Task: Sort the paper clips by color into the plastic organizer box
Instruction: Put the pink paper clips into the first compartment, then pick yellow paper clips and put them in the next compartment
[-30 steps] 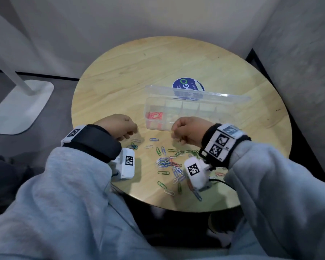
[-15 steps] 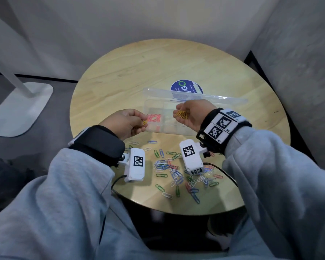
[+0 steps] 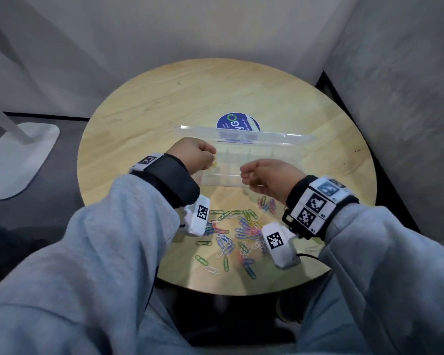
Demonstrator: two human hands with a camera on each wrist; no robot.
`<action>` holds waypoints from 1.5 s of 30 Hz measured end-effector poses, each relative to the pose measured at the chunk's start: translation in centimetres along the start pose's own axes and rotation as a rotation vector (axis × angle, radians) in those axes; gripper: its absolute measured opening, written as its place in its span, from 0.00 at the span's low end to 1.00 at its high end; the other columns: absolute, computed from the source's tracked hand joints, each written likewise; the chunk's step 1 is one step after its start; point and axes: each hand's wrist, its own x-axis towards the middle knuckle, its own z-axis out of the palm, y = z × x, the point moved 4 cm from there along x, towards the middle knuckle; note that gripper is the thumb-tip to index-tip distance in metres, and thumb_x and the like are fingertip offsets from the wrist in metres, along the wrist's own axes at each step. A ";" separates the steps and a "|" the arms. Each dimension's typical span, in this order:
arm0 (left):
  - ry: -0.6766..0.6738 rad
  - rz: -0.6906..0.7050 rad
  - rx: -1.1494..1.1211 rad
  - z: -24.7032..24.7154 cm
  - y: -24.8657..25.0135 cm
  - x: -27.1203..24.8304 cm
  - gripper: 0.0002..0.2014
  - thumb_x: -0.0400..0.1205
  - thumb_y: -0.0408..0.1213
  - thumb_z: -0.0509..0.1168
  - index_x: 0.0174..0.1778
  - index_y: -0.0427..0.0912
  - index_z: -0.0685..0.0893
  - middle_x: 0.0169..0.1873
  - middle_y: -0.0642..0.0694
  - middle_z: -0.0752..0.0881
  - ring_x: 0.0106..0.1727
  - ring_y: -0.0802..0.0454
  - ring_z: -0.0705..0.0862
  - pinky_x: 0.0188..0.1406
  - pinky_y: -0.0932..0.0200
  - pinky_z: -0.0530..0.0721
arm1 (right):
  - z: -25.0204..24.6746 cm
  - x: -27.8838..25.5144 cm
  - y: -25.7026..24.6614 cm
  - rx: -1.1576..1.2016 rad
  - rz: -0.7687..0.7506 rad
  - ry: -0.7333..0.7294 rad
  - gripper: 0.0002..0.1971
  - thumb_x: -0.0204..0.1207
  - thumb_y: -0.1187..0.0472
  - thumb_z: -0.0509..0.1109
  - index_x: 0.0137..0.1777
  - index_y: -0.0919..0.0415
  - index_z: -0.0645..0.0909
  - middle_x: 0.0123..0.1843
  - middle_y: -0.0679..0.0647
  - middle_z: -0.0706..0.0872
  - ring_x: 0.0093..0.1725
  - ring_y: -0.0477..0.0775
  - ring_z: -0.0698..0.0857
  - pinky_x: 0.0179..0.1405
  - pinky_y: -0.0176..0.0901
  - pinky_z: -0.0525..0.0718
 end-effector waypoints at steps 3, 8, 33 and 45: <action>-0.021 0.024 0.170 0.8 0.5 -0.1 0.16 0.79 0.35 0.65 0.63 0.42 0.84 0.55 0.42 0.86 0.58 0.45 0.84 0.70 0.49 0.78 | -0.7 -1.4 1.4 -0.140 -0.036 -0.042 0.12 0.79 0.76 0.57 0.46 0.61 0.78 0.39 0.55 0.80 0.36 0.47 0.79 0.34 0.31 0.79; -0.071 0.085 0.005 0.6 0.3 -1.8 0.12 0.81 0.30 0.63 0.60 0.42 0.82 0.48 0.44 0.82 0.48 0.50 0.81 0.59 0.54 0.81 | -0.9 -2.0 3.1 -0.584 -0.113 -0.050 0.10 0.76 0.67 0.64 0.46 0.51 0.82 0.46 0.54 0.85 0.39 0.50 0.83 0.43 0.41 0.83; 0.022 -0.186 0.705 -4.2 -8.9 -2.1 0.08 0.74 0.31 0.66 0.37 0.52 0.80 0.30 0.54 0.79 0.37 0.49 0.78 0.28 0.63 0.69 | 5.9 1.3 3.6 -1.327 -0.189 -0.217 0.04 0.74 0.62 0.67 0.48 0.58 0.78 0.45 0.53 0.80 0.43 0.56 0.78 0.30 0.37 0.71; -0.066 -0.192 0.652 -6.7 -7.9 -3.7 0.17 0.73 0.30 0.63 0.18 0.45 0.71 0.18 0.45 0.71 0.24 0.46 0.67 0.30 0.59 0.67 | 5.2 1.0 2.9 -1.214 -0.150 -0.200 0.10 0.67 0.69 0.64 0.28 0.55 0.73 0.40 0.54 0.86 0.41 0.58 0.84 0.39 0.43 0.83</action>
